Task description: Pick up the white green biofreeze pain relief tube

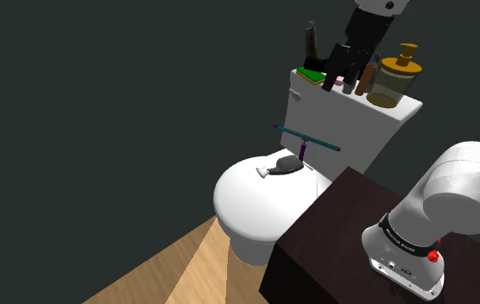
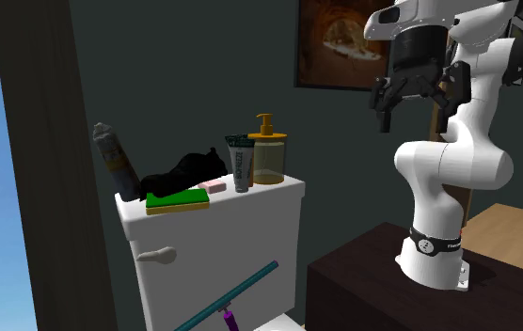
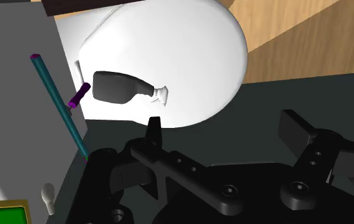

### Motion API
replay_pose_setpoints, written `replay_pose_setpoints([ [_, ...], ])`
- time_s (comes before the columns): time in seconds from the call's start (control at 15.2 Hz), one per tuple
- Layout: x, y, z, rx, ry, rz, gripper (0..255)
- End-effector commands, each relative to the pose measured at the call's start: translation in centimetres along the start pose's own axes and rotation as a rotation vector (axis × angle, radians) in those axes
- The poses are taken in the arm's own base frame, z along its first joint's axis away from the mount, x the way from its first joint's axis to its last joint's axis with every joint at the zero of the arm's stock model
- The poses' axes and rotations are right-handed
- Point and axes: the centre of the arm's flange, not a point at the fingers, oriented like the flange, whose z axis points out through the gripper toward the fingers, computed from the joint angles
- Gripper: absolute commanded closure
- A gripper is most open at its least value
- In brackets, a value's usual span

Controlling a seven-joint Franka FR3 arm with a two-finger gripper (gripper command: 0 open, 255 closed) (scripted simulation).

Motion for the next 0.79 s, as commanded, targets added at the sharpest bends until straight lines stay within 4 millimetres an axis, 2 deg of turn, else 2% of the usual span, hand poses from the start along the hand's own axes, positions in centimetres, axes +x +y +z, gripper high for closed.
replay_pose_setpoints([
  [0.0, 0.0, 0.0, 0.0, 0.0, 0.0, 0.0, 0],
  [0.73, 8.1, 10.0, 1.7, -0.073, 0.065, 0.312, 0],
])
